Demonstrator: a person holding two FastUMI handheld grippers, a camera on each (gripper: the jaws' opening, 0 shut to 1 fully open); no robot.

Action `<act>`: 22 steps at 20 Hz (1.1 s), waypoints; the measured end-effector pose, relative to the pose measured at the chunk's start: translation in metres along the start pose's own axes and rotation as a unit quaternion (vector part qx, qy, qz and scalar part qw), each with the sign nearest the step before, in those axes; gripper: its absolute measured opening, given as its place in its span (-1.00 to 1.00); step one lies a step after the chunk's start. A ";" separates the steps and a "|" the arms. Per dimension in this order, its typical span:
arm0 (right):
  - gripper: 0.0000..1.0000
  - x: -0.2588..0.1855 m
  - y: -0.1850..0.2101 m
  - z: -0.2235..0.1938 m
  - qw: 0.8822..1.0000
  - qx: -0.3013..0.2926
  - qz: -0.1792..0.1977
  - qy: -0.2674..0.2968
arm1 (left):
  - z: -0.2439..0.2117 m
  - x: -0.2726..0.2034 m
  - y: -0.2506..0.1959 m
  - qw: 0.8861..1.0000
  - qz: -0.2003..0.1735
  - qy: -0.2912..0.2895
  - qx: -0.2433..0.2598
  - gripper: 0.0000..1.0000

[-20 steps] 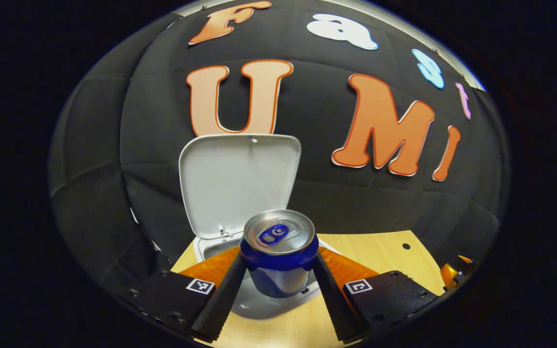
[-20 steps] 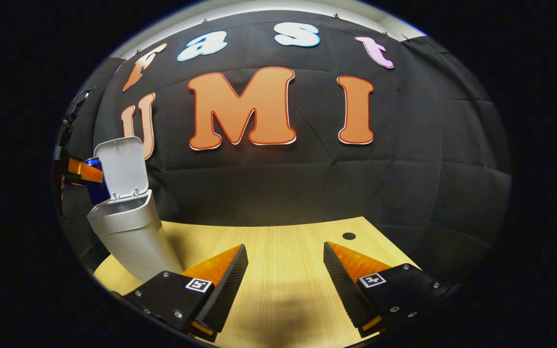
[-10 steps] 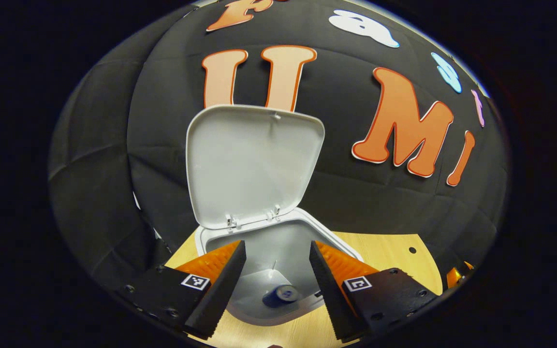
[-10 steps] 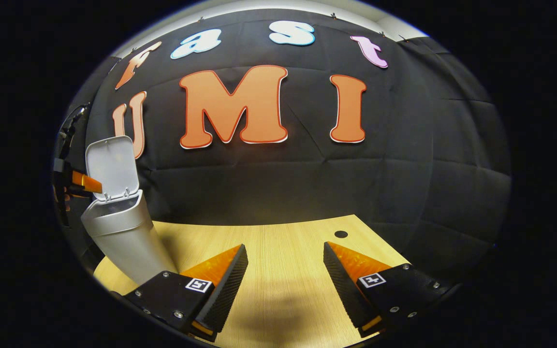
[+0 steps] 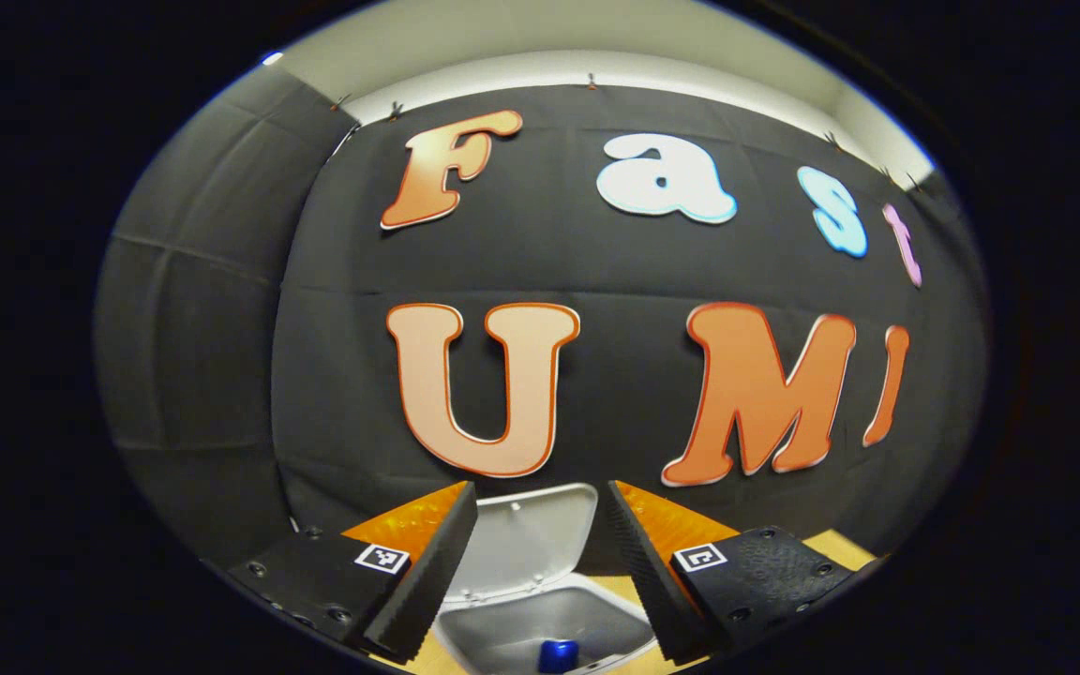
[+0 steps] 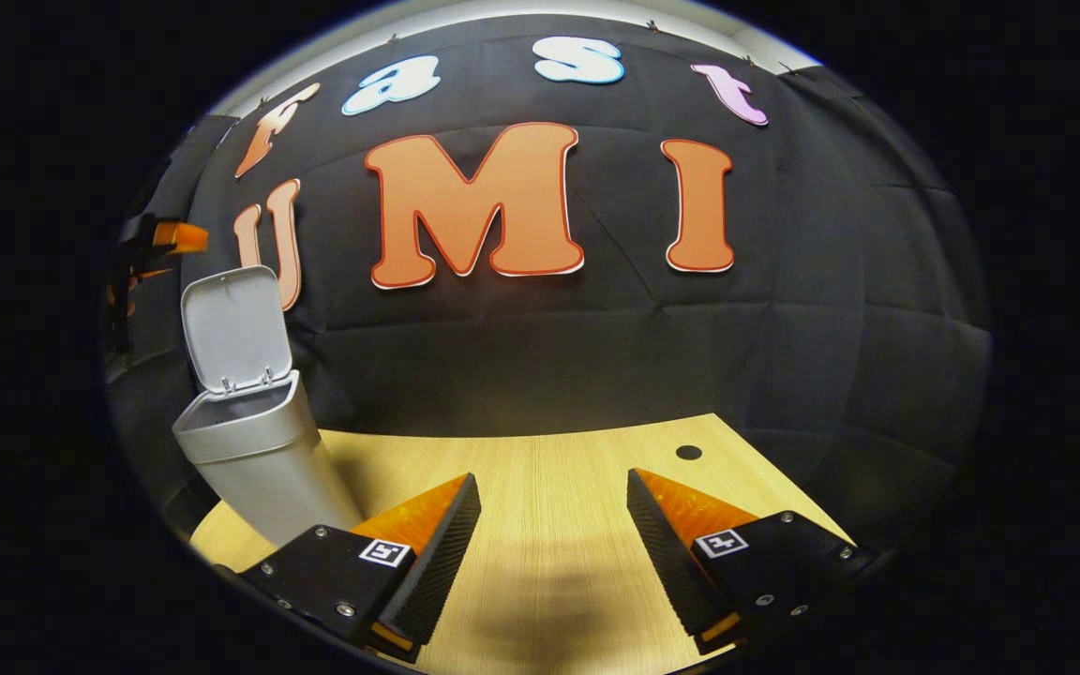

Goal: Press the lid of the desktop garbage bin to open it, pick up the crumpled paper on the desktop and throw it into the bin, then pick up the pop can on the desktop and drop it into the bin, and finally close the garbage bin lid.

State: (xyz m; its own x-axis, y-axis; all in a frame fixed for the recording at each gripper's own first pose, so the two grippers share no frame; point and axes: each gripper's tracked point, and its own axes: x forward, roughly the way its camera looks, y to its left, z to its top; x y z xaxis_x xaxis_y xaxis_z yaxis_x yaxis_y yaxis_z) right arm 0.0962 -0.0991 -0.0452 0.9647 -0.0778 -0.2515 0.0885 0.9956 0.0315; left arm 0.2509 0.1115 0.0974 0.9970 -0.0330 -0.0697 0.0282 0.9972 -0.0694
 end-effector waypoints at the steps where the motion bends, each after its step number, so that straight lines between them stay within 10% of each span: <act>1: 0.89 0.000 -0.002 0.001 1.000 0.002 0.001 -0.001 | 0.004 0.014 0.001 1.000 0.003 0.004 -0.018 0.75; 12: 0.89 -0.002 -0.042 -0.002 0.999 0.033 -0.028 0.002 | -0.041 0.116 0.036 0.992 0.082 0.077 0.049 0.82; 22: 0.88 0.007 -0.037 -0.008 0.999 0.035 -0.003 0.018 | -0.082 0.043 0.002 0.993 0.049 0.109 0.019 0.77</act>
State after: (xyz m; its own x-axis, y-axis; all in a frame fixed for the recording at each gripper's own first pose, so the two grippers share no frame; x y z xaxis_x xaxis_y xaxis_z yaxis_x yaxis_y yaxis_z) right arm 0.0977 -0.1357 -0.0564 0.9549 -0.0811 -0.2858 0.1131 0.9888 0.0975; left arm 0.2880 0.1070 0.0125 0.9562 0.0537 -0.2878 -0.0605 0.9981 -0.0145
